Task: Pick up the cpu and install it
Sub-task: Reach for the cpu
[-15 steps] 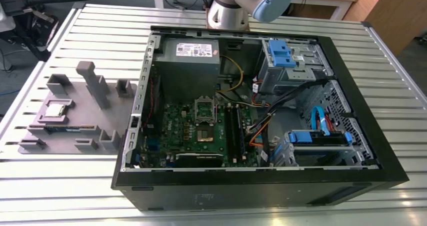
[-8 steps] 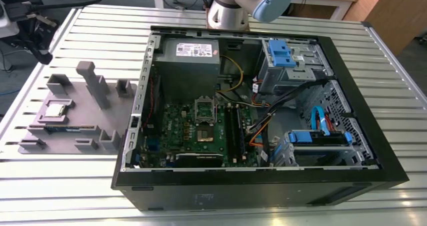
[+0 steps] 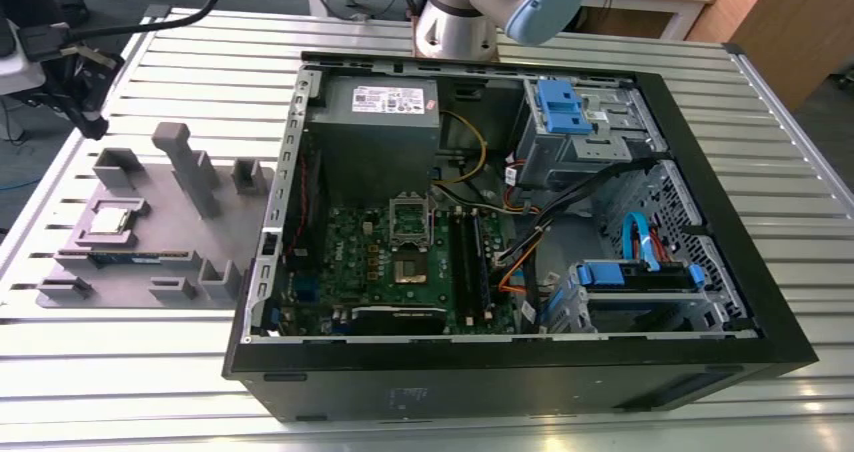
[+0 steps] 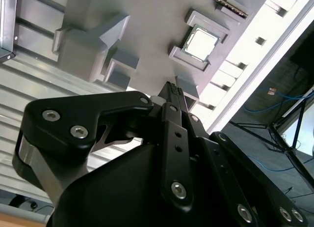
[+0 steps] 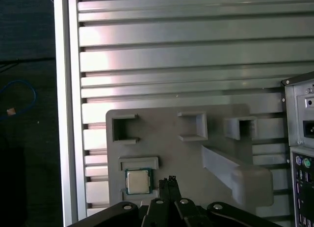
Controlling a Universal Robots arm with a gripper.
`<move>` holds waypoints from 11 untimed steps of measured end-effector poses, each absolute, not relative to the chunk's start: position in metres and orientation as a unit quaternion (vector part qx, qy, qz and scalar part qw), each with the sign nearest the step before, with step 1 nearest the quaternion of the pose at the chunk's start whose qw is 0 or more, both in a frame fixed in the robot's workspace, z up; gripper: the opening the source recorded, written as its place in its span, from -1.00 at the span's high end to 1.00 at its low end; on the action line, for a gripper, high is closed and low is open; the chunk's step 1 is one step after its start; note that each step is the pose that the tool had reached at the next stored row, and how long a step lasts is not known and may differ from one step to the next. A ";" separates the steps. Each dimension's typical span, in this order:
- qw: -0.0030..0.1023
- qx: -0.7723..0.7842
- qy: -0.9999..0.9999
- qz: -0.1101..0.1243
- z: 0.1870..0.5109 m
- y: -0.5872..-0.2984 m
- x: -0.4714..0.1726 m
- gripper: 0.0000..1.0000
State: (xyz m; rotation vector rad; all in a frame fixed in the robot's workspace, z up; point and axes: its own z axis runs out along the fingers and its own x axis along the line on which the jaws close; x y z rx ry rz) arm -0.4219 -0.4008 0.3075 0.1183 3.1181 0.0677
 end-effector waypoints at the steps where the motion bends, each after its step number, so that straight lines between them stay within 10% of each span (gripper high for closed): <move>1: 0.010 0.038 0.999 0.022 0.306 -0.401 -0.423 0.79; 11: 0.010 0.038 0.999 0.022 0.298 -0.403 -0.431 0.79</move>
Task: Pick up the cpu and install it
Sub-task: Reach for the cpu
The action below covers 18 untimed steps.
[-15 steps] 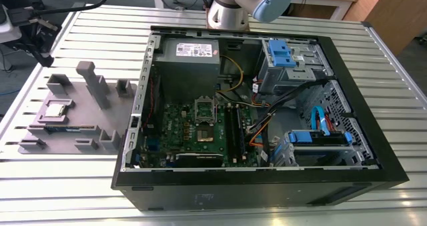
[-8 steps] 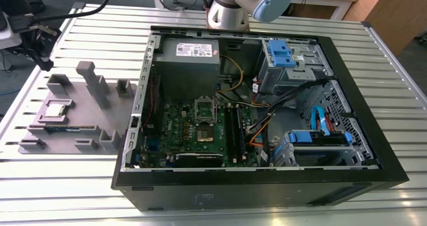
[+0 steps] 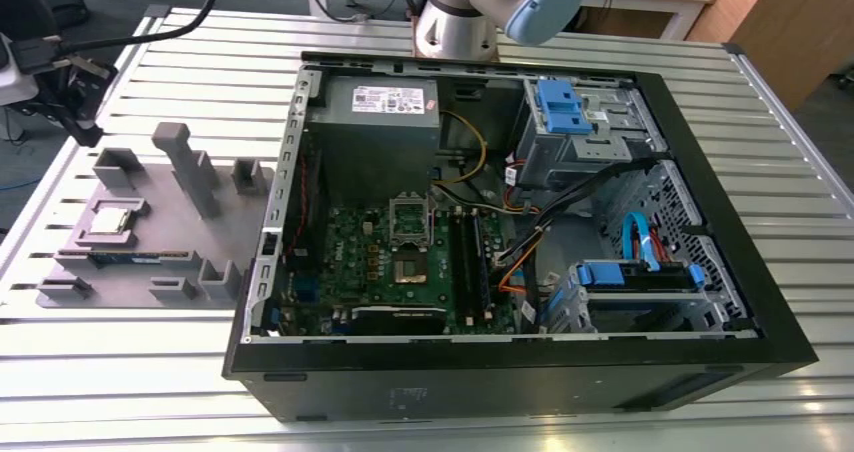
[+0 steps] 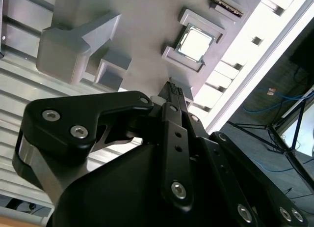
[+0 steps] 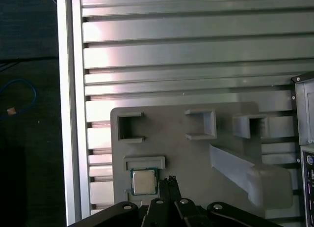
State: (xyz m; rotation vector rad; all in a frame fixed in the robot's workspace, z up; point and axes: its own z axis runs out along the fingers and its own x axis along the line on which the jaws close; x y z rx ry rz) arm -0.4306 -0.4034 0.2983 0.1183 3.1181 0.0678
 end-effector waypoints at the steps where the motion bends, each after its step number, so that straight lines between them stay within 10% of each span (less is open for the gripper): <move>1: 0.010 0.038 0.999 0.022 0.298 -0.404 -0.431 0.79; 18: 0.010 0.038 0.999 0.022 0.284 -0.420 -0.437 0.79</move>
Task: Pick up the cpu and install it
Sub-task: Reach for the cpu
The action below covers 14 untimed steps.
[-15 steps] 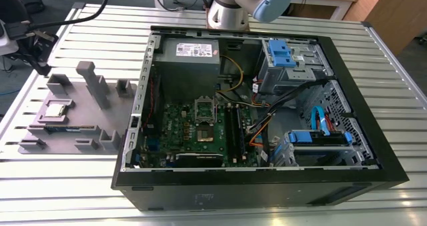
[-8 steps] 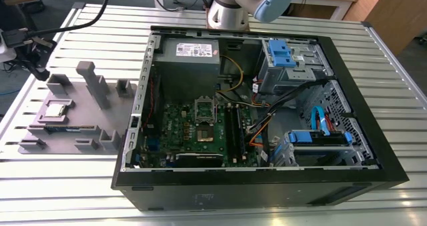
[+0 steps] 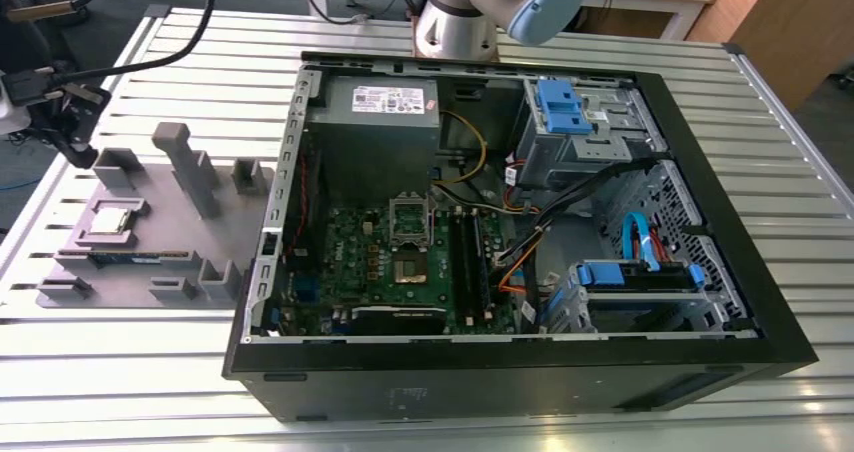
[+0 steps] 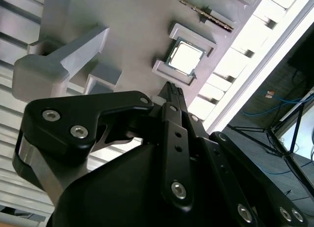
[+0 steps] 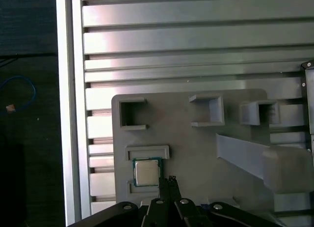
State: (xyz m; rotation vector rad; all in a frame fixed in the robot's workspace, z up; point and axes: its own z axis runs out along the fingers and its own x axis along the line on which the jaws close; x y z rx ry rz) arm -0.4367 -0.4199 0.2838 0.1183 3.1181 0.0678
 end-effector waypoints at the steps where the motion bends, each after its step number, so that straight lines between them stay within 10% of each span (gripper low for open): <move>1: 0.010 0.038 0.999 0.022 0.283 -0.420 -0.438 0.79; 14: 0.010 0.038 0.999 0.022 0.270 -0.426 -0.448 0.79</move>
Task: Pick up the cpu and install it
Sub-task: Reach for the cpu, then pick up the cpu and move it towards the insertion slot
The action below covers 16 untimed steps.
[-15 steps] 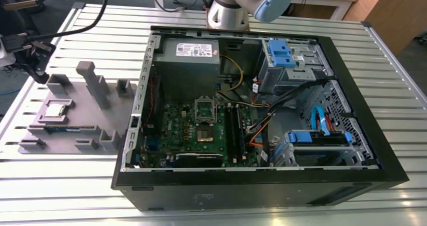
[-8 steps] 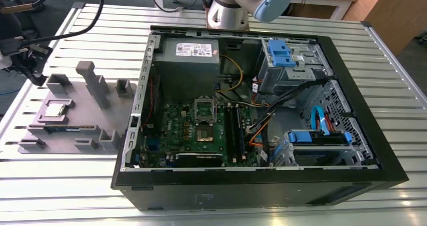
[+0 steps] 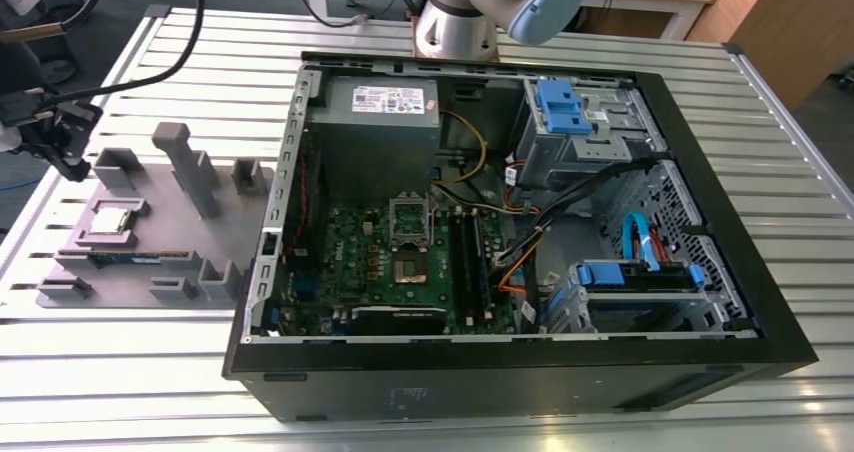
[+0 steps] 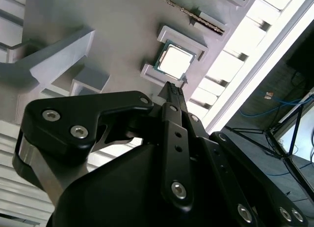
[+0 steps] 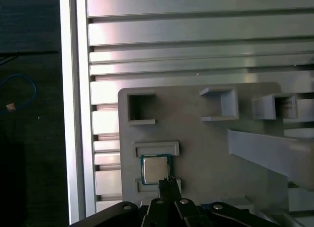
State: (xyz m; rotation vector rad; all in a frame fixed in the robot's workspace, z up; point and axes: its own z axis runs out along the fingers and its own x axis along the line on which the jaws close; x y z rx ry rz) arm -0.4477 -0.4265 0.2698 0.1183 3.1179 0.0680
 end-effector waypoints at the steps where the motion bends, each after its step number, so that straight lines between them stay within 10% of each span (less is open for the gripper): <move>1: 0.010 0.038 0.999 0.022 0.268 -0.427 -0.448 0.79; 16: 0.010 0.038 0.999 0.022 0.255 -0.428 -0.448 0.79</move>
